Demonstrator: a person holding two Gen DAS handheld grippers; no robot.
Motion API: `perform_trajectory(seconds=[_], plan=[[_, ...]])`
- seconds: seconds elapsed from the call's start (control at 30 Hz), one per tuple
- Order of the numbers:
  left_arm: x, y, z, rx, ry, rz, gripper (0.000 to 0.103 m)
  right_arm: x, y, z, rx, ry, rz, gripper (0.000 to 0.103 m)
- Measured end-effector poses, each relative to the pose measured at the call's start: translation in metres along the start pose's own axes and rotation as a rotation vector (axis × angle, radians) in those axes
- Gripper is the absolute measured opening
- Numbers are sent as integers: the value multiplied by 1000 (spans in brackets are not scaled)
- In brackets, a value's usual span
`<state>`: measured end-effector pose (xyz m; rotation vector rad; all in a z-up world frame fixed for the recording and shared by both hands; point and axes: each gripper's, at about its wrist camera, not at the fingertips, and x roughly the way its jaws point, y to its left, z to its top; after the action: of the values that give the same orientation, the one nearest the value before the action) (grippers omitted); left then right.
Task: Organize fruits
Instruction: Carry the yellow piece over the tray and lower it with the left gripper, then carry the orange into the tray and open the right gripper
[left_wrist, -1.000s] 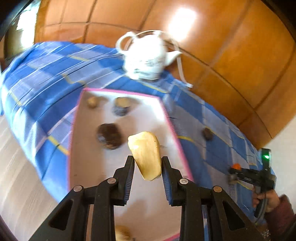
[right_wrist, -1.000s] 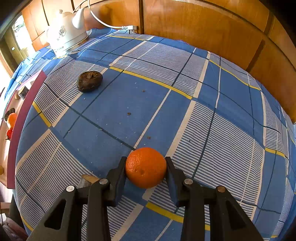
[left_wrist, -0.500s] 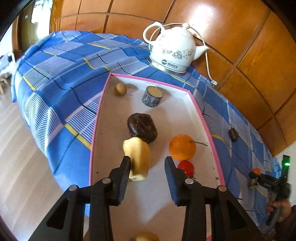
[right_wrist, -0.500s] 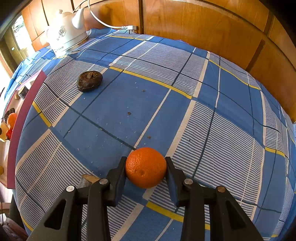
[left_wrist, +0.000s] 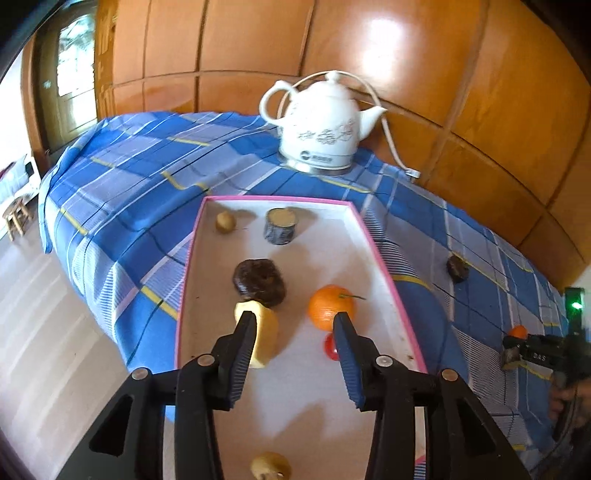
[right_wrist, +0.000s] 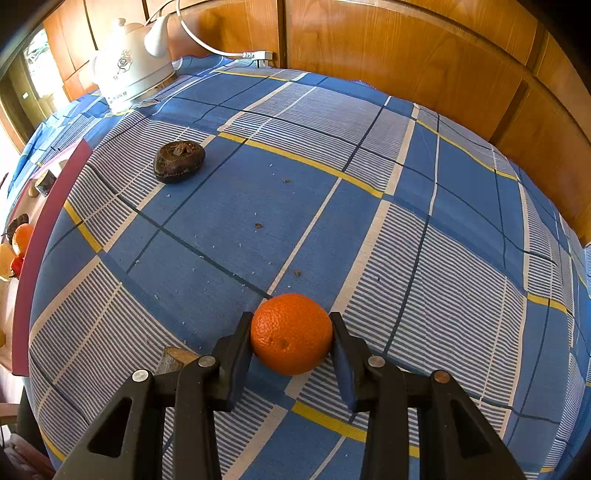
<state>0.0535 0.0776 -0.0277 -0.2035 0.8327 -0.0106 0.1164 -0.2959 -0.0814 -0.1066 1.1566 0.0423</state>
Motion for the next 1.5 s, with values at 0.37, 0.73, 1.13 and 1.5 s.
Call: perform_trajectory(seconds=[0.37,0.73,1.13,1.5], plan=[[-6,-20,-6,84,-15,0,47,0,0,0,-5,0,-3,40],[-9,-17,-10,76,-15,0,50,-1,1,0,-6,-5,-14,40],[-5,-13,-12,67,-7,3,50,-4,1,-1,-3,-12,-17,39],[-3,-6,-13,48,-2,-2,50,-39,8,11,17,-98,30,39]])
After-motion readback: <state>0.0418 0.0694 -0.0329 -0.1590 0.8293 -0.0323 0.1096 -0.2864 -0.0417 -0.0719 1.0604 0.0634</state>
